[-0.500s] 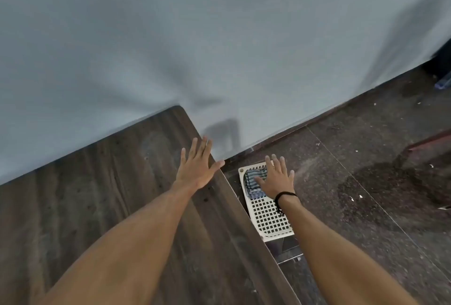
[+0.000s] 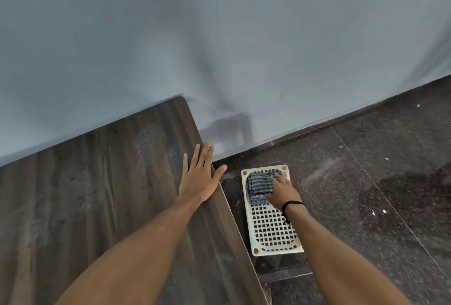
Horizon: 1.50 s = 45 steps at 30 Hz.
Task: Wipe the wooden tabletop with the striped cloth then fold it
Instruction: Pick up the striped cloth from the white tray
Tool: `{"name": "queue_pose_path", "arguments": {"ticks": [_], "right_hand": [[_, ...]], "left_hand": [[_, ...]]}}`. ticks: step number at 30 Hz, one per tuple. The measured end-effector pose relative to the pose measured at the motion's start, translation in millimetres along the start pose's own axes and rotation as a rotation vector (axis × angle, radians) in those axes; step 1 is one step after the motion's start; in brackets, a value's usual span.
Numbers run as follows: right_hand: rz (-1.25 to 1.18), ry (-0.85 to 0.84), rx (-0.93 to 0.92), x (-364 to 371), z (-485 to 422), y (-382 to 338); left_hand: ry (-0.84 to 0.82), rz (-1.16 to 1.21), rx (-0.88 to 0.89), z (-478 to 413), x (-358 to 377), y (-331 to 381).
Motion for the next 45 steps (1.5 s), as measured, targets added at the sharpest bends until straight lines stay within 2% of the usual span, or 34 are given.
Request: {"name": "queue_pose_path", "arguments": {"ticks": [6, 12, 16, 22, 25, 28, 32, 35, 38, 41, 43, 45], "right_hand": [[0.181, -0.037, -0.086, 32.0, -23.5, 7.1], [0.309, 0.228, -0.118, 44.1, -31.7, 6.5], [0.328, 0.286, -0.137, 44.5, -33.8, 7.9], [-0.115, 0.349, 0.048, 38.1, -23.9, 5.3], [-0.506, 0.365, 0.21, 31.4, -13.7, 10.6], [-0.997, 0.33, 0.353, 30.7, -6.5, 12.2], [-1.749, 0.117, 0.282, 26.0, 9.6, -17.1], [-2.048, -0.019, 0.107, 4.0, 26.5, -55.3], [-2.185, -0.106, -0.059, -28.1, 35.7, -89.4], [-2.12, -0.187, -0.132, -57.0, 40.4, -126.6], [-1.992, -0.119, -0.108, -65.6, 39.7, -153.9], [-1.779, 0.042, -0.136, -65.7, 39.6, -181.7]], "left_hand": [[0.024, -0.018, -0.015, -1.1, 3.8, 1.1], [0.035, -0.016, -0.028, -1.3, 3.7, -0.5], [0.032, -0.015, -0.023, -0.3, 6.1, 0.6], [0.026, -0.03, -0.026, -0.9, 7.3, -2.9], [0.024, -0.029, -0.023, -1.7, 7.5, -1.7], [0.012, -0.026, -0.02, -2.2, 6.3, -1.5], [-0.035, -0.009, -0.006, -2.4, 4.5, -2.9], [-0.067, 0.02, 0.011, -3.1, -1.0, -3.7], [-0.049, 0.017, -0.032, -3.6, -10.3, -17.0], [-0.032, 0.036, -0.091, -6.5, -21.2, -48.4], [-0.019, 0.033, -0.12, -8.2, -28.5, -74.8], [-0.008, 0.039, -0.156, -8.4, -33.0, -102.7]]}}
Point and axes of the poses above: each hand's wrist, its own z-axis away from the middle knuckle, its own x-axis out of the palm, y = z × x, the point moved 4 cm from there along -z, towards the middle knuckle, and after that the axes turned 6 degrees about -z, right-handed, at the moved point
